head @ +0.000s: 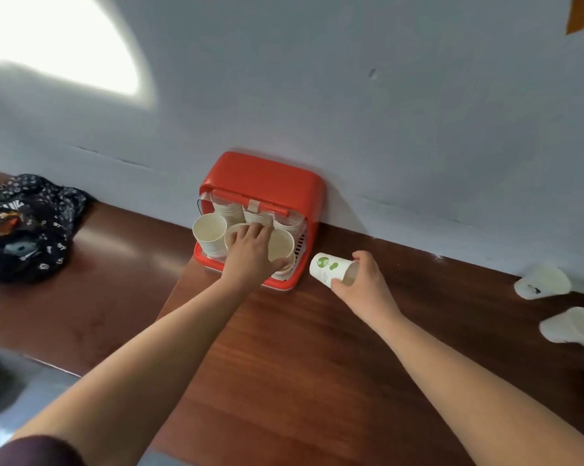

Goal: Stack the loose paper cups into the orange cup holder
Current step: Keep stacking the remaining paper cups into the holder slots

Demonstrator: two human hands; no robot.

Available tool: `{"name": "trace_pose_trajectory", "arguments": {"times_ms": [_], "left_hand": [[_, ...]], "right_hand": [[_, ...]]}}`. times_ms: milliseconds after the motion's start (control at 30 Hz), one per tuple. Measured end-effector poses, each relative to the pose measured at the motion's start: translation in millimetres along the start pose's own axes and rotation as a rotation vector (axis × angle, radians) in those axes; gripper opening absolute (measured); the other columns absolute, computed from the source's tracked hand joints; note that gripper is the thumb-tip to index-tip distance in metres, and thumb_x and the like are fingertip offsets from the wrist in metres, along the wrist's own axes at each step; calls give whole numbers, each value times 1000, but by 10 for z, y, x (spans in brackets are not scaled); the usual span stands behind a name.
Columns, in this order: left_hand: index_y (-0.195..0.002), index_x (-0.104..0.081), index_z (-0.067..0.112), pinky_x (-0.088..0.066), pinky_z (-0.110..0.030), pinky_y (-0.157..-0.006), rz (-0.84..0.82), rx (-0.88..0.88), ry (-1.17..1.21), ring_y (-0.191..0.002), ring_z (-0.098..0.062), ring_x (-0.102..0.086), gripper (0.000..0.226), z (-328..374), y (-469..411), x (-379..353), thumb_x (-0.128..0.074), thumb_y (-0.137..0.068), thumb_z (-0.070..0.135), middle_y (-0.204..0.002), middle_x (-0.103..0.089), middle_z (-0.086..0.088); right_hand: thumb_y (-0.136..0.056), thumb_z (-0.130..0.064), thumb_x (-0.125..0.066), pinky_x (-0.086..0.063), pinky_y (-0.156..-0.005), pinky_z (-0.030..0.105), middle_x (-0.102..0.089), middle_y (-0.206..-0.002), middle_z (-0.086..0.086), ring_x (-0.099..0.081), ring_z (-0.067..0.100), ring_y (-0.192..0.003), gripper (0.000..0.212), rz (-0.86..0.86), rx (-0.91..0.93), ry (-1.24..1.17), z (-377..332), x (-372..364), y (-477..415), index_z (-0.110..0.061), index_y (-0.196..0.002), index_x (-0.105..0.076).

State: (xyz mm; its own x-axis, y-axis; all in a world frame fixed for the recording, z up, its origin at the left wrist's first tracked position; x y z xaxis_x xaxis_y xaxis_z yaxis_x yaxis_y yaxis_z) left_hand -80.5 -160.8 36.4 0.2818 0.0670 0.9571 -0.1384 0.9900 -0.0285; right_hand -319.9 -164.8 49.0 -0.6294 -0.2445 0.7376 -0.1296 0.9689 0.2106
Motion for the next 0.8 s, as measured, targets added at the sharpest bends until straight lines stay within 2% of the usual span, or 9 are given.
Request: {"name": "trace_pose_trajectory", "arguments": {"times_ms": [100,167,300,367,433,500,600,700,800], "left_hand": [[-140,-48,17,-27,-44,-109,-26,-46,-61,-131,-28,-39,77,10,-97,-112,-65,-81,63,-138,-50,-2],[-139,-47,18,-24,-45,-111,-55,-106,-162,-135,-26,-35,75,27,-149,-183,-65,-80,62,-144,-47,-1],[-145,-41,19,-15,-48,-117,-148,-217,-322,-147,-22,-19,79,53,-220,-323,-64,-82,60,-153,-39,1],[-145,-41,20,-17,-46,-117,-152,-256,-308,-147,-22,-21,79,34,-235,-333,-67,-81,57,-152,-38,1],[-142,-44,21,-24,-44,-114,-113,-290,-263,-140,-24,-32,78,-20,-232,-270,-72,-77,55,-147,-43,-1],[-136,-49,18,-31,-46,-110,-51,-294,-206,-132,-30,-42,79,-133,-215,-169,-78,-72,54,-139,-49,-7],[-136,-50,16,-36,-52,-107,4,-262,-188,-130,-36,-45,78,-396,-193,-60,-78,-73,53,-140,-49,-14],[-141,-44,21,-37,-51,-107,-50,-199,-117,-132,-32,-42,71,-605,-190,-14,-69,-81,51,-142,-46,-9],[-144,-42,21,-44,-50,-103,-125,-211,-29,-129,-29,-46,69,-633,-192,-28,-69,-85,44,-142,-46,-4]], "right_hand": [[-81,-28,-73,-44,-84,23,-48,-129,4,-49,19,-121,65,38,0,8,-12,-10,-54,-12,-135,-42],[-82,-29,-72,-47,-86,23,-46,-127,3,-50,18,-119,64,57,18,-2,-36,-16,-87,-17,-137,-43],[-83,-28,-72,-40,-92,19,-43,-136,2,-46,15,-125,71,54,48,-35,-128,-58,-189,-19,-145,-38],[-82,-28,-73,-39,-98,21,-42,-142,3,-43,17,-130,74,46,62,-37,-192,-108,-245,-15,-145,-36],[-81,-29,-75,-45,-101,29,-45,-138,3,-45,19,-128,72,39,105,-27,-269,-172,-296,-14,-141,-38],[-80,-30,-76,-49,-97,33,-46,-132,1,-48,18,-122,69,23,162,-8,-357,-250,-332,-16,-137,-40],[-79,-31,-76,-51,-92,33,-45,-124,1,-48,17,-114,67,29,279,47,-502,-382,-356,-21,-134,-39],[-80,-34,-75,-47,-96,32,-47,-126,4,-47,19,-115,70,20,373,123,-619,-542,-373,-15,-136,-39],[-80,-33,-76,-48,-97,36,-50,-126,10,-49,26,-116,68,24,454,250,-691,-695,-416,-8,-135,-45]]}}
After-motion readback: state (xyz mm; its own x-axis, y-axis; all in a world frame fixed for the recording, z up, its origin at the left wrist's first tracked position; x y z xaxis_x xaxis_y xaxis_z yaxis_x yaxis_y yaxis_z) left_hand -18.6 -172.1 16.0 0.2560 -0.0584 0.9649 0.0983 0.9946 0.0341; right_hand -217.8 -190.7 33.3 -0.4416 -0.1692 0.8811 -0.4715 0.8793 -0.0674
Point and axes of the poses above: each hand's wrist, its own y-axis away from the middle knuckle, its own x-axis out of the back of the hand, z = x × y, the point moved 5 cm from there along -y, towards the middle knuckle
